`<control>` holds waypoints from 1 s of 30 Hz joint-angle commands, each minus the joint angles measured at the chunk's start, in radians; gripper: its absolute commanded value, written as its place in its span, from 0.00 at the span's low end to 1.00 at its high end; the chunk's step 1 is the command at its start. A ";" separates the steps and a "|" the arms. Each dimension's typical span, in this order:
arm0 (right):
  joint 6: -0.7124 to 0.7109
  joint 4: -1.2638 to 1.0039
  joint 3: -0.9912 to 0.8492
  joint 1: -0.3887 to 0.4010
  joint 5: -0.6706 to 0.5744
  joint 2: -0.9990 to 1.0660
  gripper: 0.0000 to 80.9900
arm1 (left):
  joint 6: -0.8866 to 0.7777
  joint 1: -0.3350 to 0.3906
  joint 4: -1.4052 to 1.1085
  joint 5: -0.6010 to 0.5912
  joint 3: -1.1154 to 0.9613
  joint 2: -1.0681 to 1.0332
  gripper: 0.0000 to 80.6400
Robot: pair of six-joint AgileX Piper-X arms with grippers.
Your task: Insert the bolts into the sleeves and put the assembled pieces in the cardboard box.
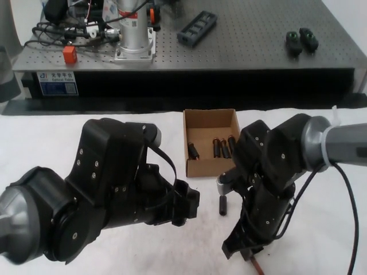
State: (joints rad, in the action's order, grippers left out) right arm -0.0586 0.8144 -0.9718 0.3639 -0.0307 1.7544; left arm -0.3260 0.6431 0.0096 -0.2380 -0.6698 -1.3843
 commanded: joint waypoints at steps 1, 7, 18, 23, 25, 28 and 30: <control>-0.032 0.012 0.006 -0.028 -0.002 -0.030 0.03 | 0.024 -0.002 0.000 -0.014 -0.025 -0.021 0.55; -0.032 -0.001 0.082 -0.146 -0.005 -0.262 0.03 | 0.091 0.001 0.163 -0.052 -0.211 -0.191 0.51; -0.018 0.099 0.222 -0.299 -0.006 -0.643 0.03 | 0.174 0.067 0.691 0.008 -0.830 -0.645 0.51; -0.004 0.119 0.226 -0.307 -0.006 -0.680 0.03 | 0.176 0.087 0.866 0.010 -1.037 -0.797 0.51; -0.002 0.119 0.226 -0.307 -0.006 -0.680 0.03 | 0.176 0.093 0.899 0.010 -1.083 -0.833 0.51; -0.002 0.122 0.226 -0.307 -0.006 -0.680 0.03 | 0.176 0.100 0.941 0.011 -1.110 -0.859 0.51; -0.002 0.122 0.226 -0.307 -0.006 -0.680 0.03 | 0.176 0.101 0.947 0.030 -1.109 -0.865 0.47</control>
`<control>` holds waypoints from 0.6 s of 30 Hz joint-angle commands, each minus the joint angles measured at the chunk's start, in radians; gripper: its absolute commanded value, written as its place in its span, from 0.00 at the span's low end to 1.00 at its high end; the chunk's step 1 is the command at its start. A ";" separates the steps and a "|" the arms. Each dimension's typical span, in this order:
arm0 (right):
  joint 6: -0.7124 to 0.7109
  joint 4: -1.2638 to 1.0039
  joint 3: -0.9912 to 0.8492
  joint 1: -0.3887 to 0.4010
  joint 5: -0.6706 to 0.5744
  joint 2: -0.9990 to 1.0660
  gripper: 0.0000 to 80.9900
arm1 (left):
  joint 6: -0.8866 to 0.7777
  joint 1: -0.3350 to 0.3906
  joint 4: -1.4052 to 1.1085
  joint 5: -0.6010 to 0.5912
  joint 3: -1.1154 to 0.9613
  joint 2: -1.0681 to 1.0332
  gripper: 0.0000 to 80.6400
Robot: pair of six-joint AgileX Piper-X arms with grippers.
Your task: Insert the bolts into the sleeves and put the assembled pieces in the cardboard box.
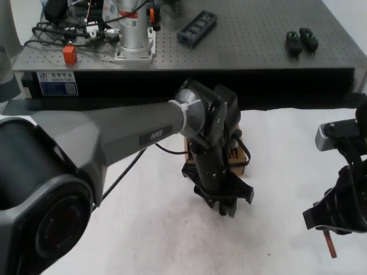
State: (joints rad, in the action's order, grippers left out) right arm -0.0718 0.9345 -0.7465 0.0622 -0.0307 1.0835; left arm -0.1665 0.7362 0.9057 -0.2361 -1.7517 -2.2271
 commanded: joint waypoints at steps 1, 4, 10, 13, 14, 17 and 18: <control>0.011 0.002 0.001 -0.005 -0.006 -0.009 0.03 | 0.017 0.008 0.051 0.041 -0.027 -0.022 0.42; 0.032 0.002 0.001 -0.005 -0.006 -0.009 0.03 | 0.017 0.008 0.041 0.069 -0.027 -0.022 0.18; 0.035 -0.032 0.001 -0.005 -0.058 -0.014 0.03 | 0.032 0.008 0.041 0.069 -0.027 0.017 0.01; 0.080 -0.147 0.005 -0.005 -0.171 -0.036 0.03 | 0.051 0.008 0.019 0.069 0.029 0.112 0.01; 0.102 -0.198 0.013 -0.005 -0.199 -0.048 0.03 | 0.051 0.008 -0.008 0.069 0.069 0.150 0.01; 0.222 -0.421 0.060 -0.005 -0.300 -0.106 0.03 | 0.048 0.004 -0.222 0.064 0.316 0.343 0.01; 0.280 -0.519 0.086 -0.005 -0.352 -0.123 0.03 | 0.045 0.003 -0.324 0.037 0.419 0.417 0.01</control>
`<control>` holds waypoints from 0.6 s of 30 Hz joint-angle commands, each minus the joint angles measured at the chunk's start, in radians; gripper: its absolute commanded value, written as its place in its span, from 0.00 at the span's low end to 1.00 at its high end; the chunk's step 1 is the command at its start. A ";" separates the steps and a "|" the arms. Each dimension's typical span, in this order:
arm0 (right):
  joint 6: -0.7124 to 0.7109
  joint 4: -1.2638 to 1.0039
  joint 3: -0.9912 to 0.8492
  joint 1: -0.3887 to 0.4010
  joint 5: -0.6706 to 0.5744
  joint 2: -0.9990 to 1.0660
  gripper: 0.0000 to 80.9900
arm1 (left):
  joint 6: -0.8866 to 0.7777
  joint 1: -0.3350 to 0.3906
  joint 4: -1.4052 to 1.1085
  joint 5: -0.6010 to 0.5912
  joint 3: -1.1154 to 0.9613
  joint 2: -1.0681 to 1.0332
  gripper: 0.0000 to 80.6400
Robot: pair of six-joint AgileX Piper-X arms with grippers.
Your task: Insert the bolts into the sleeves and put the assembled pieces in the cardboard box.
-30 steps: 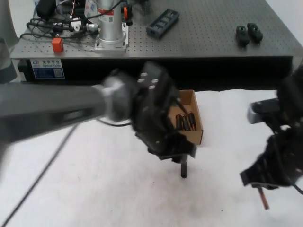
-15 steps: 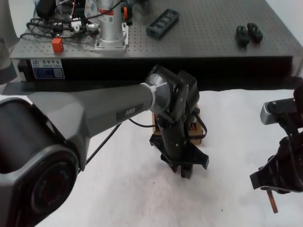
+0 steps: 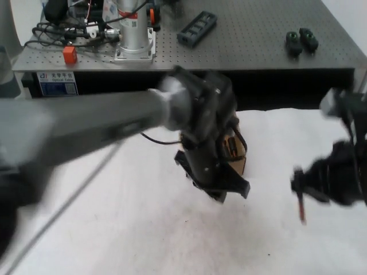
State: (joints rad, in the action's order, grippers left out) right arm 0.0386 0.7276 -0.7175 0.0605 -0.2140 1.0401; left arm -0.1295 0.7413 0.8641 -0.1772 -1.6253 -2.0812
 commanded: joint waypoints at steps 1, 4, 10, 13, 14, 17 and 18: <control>0.237 -0.422 0.087 -0.001 -0.225 -0.092 0.03 | 0.008 -0.005 -0.398 -0.070 0.398 0.344 0.01; 0.442 -0.784 0.176 0.018 -0.320 -0.092 0.03 | -0.015 -0.004 -0.767 -0.278 0.673 0.519 0.01; 0.656 -1.133 0.244 0.102 -0.348 -0.018 0.03 | -0.209 -0.004 -1.331 -0.372 0.984 0.697 0.01; 0.657 -1.146 0.244 0.141 -0.347 0.004 0.03 | -0.238 -0.008 -1.357 -0.420 1.010 0.710 0.01; 0.657 -1.143 0.244 0.148 -0.347 0.007 0.03 | -0.254 -0.008 -1.355 -0.420 1.010 0.710 0.01; 0.656 -1.125 0.245 0.162 -0.347 0.007 0.03 | -0.267 -0.008 -1.363 -0.417 1.010 0.710 0.01; 0.650 -1.122 0.245 0.164 -0.347 0.007 0.03 | -0.267 -0.008 -1.367 -0.417 1.010 0.710 0.01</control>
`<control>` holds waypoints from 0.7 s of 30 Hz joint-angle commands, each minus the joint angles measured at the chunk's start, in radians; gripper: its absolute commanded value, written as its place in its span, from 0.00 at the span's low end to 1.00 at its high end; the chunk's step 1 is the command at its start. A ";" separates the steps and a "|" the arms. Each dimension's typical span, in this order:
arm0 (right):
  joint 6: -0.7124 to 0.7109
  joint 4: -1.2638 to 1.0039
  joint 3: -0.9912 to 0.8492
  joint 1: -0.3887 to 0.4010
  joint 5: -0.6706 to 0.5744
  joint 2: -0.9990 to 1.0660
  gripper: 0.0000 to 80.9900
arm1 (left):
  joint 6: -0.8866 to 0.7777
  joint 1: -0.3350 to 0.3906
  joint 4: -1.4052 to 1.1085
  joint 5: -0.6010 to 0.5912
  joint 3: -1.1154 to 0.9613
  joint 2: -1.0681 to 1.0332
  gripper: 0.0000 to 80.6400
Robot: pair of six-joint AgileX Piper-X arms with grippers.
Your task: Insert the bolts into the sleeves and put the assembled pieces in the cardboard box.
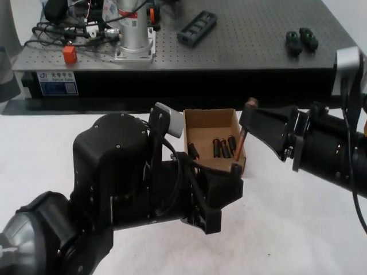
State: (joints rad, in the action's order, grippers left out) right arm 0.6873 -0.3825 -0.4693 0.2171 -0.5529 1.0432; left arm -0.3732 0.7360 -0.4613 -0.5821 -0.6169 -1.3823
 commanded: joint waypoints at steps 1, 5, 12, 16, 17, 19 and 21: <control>-0.009 -0.009 -0.003 0.006 -0.008 0.004 0.03 | -0.028 -0.003 -0.041 -0.013 0.001 0.011 0.01; -0.049 0.015 -0.003 0.006 -0.026 0.004 0.03 | -0.047 -0.003 -0.041 -0.013 0.001 0.011 0.01; -0.101 0.070 -0.003 0.006 -0.094 0.004 0.03 | -0.049 -0.003 -0.039 -0.013 0.001 0.011 0.01; -0.127 0.069 -0.003 0.006 -0.129 0.004 0.03 | -0.045 -0.003 -0.034 -0.013 0.001 0.011 0.01; -0.127 0.069 -0.003 0.006 -0.136 0.004 0.03 | -0.045 -0.003 -0.034 -0.013 0.001 0.011 0.01; -0.127 0.072 -0.003 0.006 -0.136 0.004 0.03 | -0.045 -0.003 -0.034 -0.013 0.001 0.011 0.01; -0.127 0.072 -0.003 -0.001 -0.136 0.004 0.03 | -0.037 -0.003 -0.034 -0.013 0.001 0.011 0.01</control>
State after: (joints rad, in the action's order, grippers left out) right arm 0.5713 -0.3306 -0.4693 0.2207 -0.6443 1.0432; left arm -0.4122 0.7360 -0.4546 -0.6035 -0.6031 -1.3823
